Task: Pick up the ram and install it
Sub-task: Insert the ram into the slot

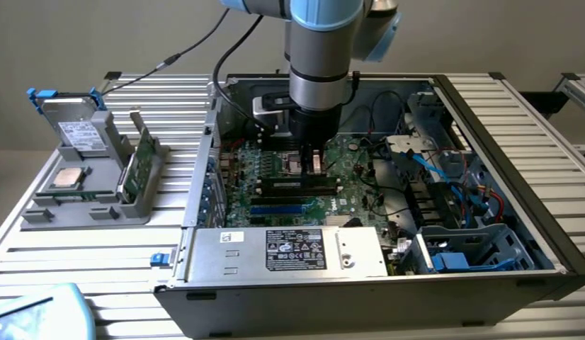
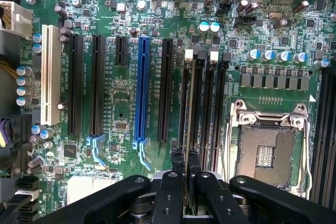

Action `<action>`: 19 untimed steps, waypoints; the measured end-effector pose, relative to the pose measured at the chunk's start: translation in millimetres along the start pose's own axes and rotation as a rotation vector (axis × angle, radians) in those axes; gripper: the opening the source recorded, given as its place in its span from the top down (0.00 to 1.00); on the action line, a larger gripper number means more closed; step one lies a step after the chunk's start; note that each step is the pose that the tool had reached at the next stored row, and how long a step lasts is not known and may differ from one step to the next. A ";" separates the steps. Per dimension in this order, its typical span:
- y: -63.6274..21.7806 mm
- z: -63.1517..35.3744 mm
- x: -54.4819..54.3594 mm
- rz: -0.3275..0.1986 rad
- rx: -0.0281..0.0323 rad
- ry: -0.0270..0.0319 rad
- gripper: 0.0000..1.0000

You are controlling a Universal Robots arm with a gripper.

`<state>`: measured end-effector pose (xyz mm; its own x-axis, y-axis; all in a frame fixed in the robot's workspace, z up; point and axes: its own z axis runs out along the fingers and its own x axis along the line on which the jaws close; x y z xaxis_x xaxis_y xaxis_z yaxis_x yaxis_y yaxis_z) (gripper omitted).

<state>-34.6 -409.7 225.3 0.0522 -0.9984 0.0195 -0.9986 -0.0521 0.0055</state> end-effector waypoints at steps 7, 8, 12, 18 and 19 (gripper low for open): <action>-0.2 1.1 -0.7 -0.004 -0.0013 0.0035 0.86; -0.2 1.5 -0.9 -0.005 -0.0013 0.0040 0.86; -0.2 2.4 -1.4 -0.006 -0.0018 0.0058 0.86; -0.2 4.0 -2.2 -0.007 -0.0032 0.0099 0.86; -0.3 4.1 -2.3 -0.007 -0.0037 0.0103 0.86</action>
<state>-34.5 -407.4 221.2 0.0588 -0.9978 0.0297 -0.9982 -0.0586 0.0094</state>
